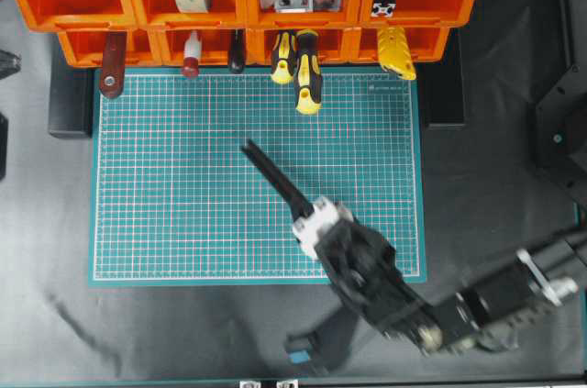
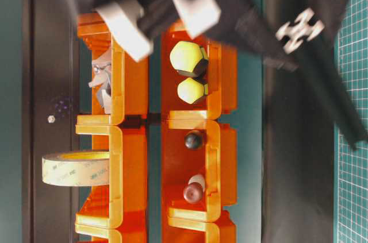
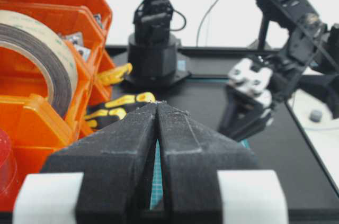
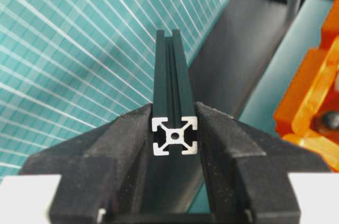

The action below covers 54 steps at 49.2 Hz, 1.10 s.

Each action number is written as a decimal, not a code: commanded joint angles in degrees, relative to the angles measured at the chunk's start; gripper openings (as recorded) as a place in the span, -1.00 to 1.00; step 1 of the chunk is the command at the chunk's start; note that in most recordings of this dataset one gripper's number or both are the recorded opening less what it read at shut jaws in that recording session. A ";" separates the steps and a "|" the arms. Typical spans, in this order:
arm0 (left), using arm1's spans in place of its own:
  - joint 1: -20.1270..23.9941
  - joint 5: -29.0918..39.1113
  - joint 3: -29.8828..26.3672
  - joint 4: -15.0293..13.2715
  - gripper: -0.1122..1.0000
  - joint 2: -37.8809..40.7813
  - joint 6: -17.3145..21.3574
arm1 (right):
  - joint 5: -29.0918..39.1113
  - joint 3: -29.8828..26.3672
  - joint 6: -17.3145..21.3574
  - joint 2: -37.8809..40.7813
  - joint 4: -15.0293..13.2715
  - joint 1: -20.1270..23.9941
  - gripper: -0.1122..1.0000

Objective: Pick frame from container rack with right arm.
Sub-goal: 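Carry the bar over the mat and lower it flat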

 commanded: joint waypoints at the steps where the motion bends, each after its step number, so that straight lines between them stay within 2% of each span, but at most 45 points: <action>1: 0.26 -0.26 -1.32 0.26 -0.79 0.53 0.26 | -0.88 -0.79 0.00 -1.85 -1.14 -1.93 -0.34; 17: 0.44 -0.26 -0.53 0.26 -0.79 0.70 0.26 | -3.96 -1.14 0.44 1.05 -0.18 -3.16 -0.34; 33: 0.53 -0.09 -0.26 0.26 -0.79 0.44 0.44 | -7.82 -0.97 2.99 2.11 4.22 -3.16 -0.34; 45: 0.53 0.97 -0.26 0.26 -0.79 0.44 0.44 | -10.99 -0.79 3.08 2.20 7.12 -3.16 -0.34; 48: 0.62 1.14 -0.26 0.26 -0.79 0.44 0.44 | -12.39 -0.70 2.99 2.37 8.26 -3.16 -0.22; 54: 0.62 1.14 -0.35 0.18 -0.79 0.26 0.44 | -14.85 -0.53 3.16 2.90 10.20 -3.16 0.28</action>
